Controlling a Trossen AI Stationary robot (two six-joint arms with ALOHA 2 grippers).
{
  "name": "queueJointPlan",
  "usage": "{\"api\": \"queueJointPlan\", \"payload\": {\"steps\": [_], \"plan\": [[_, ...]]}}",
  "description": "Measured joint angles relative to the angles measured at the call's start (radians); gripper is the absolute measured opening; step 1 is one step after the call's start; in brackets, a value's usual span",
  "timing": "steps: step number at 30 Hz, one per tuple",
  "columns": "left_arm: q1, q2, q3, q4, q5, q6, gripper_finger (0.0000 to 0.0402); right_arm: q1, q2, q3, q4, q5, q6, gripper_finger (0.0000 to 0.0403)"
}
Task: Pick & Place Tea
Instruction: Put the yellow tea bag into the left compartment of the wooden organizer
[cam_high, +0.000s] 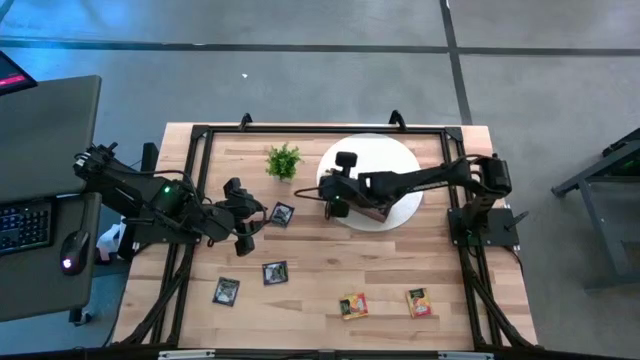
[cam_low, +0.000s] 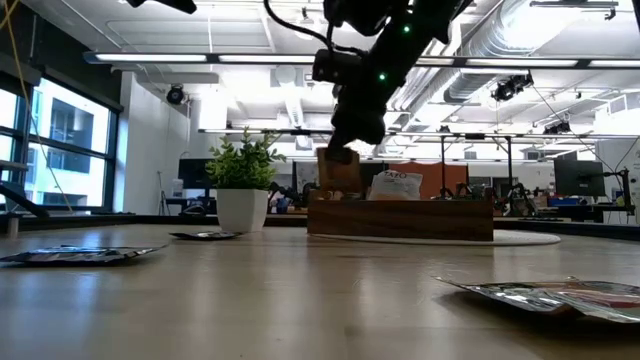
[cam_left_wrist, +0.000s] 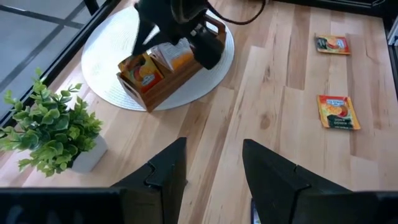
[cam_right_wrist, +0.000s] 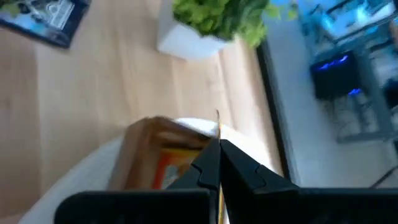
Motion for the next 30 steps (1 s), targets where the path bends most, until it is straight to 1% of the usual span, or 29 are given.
{"api": "queueJointPlan", "payload": {"steps": [3,7,10,12,18,24,30], "plan": [[0.0,0.0,0.0,0.0,-0.001,0.0,0.0154,-0.009,0.0,0.0,-0.04,0.004,0.077,0.0003],[0.0,0.0,0.0,0.0,-0.004,0.0,0.0154,-0.014,0.0,0.0,-0.088,0.059,0.138,0.0002],[0.0,0.0,0.0,0.0,-0.005,0.0,0.0154,-0.008,-0.007,0.0,-0.09,0.127,0.145,0.0001],[0.0,0.0,0.0,0.0,-0.008,0.0,0.0154,-0.002,-0.019,0.001,-0.089,0.134,0.143,0.0001],[0.0,0.0,0.0,0.0,-0.008,0.0,0.0154,-0.006,-0.04,0.005,-0.096,0.004,0.228,0.0001],[0.0,0.0,0.0,0.0,-0.008,0.0,0.0154,-0.051,-0.012,0.003,-0.116,-0.137,0.304,0.0001],[0.0,0.0,0.0,0.0,-0.008,0.0,0.0154,-0.088,0.013,0.003,-0.119,-0.14,0.298,0.0003]]}}
